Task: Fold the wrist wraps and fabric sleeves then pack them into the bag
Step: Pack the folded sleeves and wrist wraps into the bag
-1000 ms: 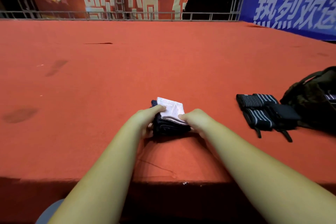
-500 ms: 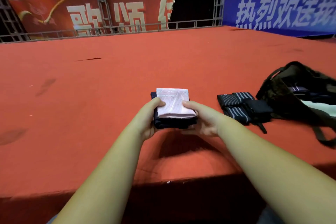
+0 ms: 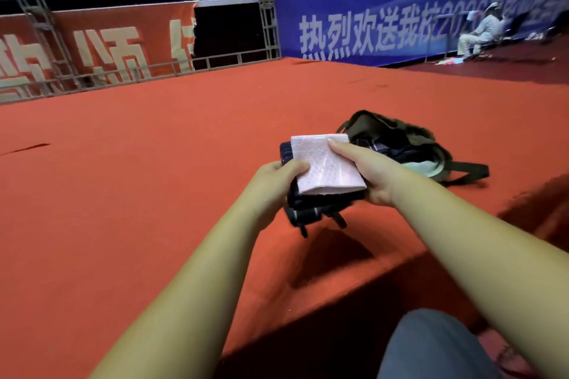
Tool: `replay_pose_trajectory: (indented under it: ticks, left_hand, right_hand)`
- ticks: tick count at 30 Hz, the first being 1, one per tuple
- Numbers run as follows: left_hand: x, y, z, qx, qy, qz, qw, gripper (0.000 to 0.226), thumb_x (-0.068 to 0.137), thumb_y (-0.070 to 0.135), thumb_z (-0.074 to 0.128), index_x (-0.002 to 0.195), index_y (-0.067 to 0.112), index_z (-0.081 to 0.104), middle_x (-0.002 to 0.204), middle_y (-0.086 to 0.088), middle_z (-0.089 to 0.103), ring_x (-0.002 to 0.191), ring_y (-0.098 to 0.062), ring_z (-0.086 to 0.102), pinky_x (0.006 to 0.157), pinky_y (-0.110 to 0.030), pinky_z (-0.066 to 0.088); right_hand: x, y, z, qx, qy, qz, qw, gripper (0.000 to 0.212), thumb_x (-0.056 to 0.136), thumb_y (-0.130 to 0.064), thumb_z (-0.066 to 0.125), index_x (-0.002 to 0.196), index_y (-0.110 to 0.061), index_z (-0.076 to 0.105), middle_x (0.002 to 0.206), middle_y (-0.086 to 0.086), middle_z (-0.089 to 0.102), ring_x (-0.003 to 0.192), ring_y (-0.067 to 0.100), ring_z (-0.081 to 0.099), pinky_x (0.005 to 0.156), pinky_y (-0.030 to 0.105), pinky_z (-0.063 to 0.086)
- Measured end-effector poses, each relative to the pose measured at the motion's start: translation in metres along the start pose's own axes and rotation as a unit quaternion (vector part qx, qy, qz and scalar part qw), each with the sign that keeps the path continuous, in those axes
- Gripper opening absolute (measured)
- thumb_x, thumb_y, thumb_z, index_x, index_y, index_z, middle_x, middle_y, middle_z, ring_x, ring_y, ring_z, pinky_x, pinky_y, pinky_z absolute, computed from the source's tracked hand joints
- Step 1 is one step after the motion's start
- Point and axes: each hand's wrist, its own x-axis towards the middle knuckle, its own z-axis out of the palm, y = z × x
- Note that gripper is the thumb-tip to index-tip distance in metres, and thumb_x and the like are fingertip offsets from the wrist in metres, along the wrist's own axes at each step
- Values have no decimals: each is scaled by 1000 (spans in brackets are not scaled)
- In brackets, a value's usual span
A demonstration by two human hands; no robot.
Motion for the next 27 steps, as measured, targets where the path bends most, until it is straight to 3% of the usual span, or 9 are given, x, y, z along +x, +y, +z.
replay_pose_trajectory:
  ticks: [2, 5, 9, 12, 15, 17, 22, 25, 27]
  left_hand:
    - [19, 5, 31, 45, -26, 15, 999, 34, 90, 37, 72, 110, 10, 79, 104, -11, 82, 88, -24, 77, 94, -52, 61]
    - [47, 16, 72, 131, -64, 33, 989, 32, 93, 44, 72, 104, 14, 79, 87, 4, 80, 73, -14, 73, 79, -41, 60]
    - [87, 34, 117, 210, -88, 80, 970, 54, 100, 67, 57, 99, 15, 71, 83, 1, 68, 73, -17, 67, 73, -37, 63]
    - [123, 42, 151, 178, -75, 78, 978, 51, 112, 56, 37, 98, 15, 64, 89, -5, 64, 73, -22, 64, 69, -35, 60]
    - [169, 41, 176, 229, -33, 128, 964, 33, 109, 32, 40, 104, 14, 67, 97, -3, 67, 84, -25, 65, 78, -37, 58]
    - [196, 42, 181, 413, -13, 225, 882, 27, 95, 17, 49, 100, 21, 75, 106, 0, 66, 95, -23, 62, 87, -35, 53]
    - [242, 40, 200, 737, -65, 353, 573, 30, 93, 20, 62, 116, 26, 81, 145, -1, 54, 136, -33, 43, 103, -45, 43]
    - [263, 34, 211, 790, -99, 336, 504, 37, 100, 22, 56, 129, 32, 76, 164, 2, 40, 154, -30, 28, 117, -45, 32]
    - [274, 32, 217, 803, -111, 323, 488, 41, 102, 22, 52, 138, 33, 70, 167, 6, 37, 153, -27, 31, 117, -46, 32]
  right_hand:
    - [0, -8, -34, -6, 32, -21, 999, 44, 100, -45, 71, 122, -7, 74, 114, 15, 81, 97, 27, 80, 92, 43, 62]
    - [2, -16, -83, 7, 79, -37, 996, 46, 97, -43, 74, 122, -4, 74, 118, 19, 79, 103, 32, 78, 101, 48, 60]
    - [7, -26, -145, 36, 116, -60, 991, 36, 101, -38, 70, 119, -7, 74, 108, 14, 81, 92, 27, 80, 89, 43, 61]
    - [18, -31, -187, 49, 137, -73, 987, 32, 102, -37, 69, 120, -10, 70, 99, 10, 82, 83, 22, 80, 75, 36, 61]
    - [31, -38, -225, 60, 150, -85, 983, 24, 105, -34, 65, 114, -12, 70, 95, 8, 81, 81, 21, 80, 75, 36, 62]
    - [39, -42, -247, 70, 165, -84, 980, 26, 103, -37, 67, 110, -12, 71, 96, 9, 80, 81, 23, 79, 81, 40, 61]
    - [58, -44, -287, 98, 189, -93, 973, 34, 97, -44, 69, 105, -11, 73, 93, 13, 79, 80, 29, 77, 89, 46, 58]
    - [69, -42, -295, 99, 179, -92, 975, 45, 83, -47, 76, 108, -9, 74, 99, 15, 78, 85, 31, 78, 96, 48, 57]
    - [77, -41, -296, 100, 164, -95, 977, 48, 80, -47, 77, 108, -8, 75, 99, 15, 79, 85, 30, 78, 93, 46, 58]
